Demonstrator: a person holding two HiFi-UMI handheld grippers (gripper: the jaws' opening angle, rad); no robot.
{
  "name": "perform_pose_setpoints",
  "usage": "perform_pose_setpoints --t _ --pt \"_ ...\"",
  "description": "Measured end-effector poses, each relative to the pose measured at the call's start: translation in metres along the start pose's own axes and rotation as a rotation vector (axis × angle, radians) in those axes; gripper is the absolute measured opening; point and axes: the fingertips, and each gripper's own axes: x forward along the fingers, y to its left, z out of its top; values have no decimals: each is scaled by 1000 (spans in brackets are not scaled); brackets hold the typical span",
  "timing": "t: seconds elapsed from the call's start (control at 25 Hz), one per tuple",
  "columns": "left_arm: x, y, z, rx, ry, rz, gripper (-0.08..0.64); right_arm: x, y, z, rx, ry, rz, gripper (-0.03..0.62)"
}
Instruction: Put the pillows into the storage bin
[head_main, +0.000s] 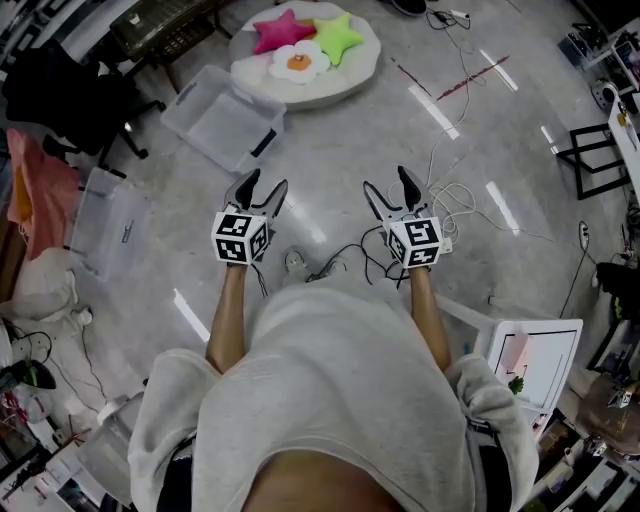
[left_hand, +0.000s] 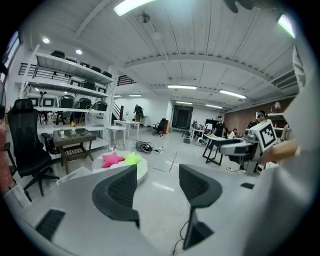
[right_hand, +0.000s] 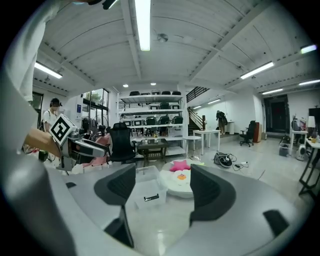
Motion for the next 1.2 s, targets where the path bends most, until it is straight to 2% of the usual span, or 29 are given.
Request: perform_pose_setpoints --t 0.6,0.96,1.2 --pt "17 -51 -18 -11 13 43 242 -31 -39 -26 -20 12 12 301" --pt "58 -28 -2 -19 14 46 242 9 -68 -19 -17 17 6 293" --pt "109 3 14 -29 19 18 242 56 -94 -11 -18 41 -15 290"
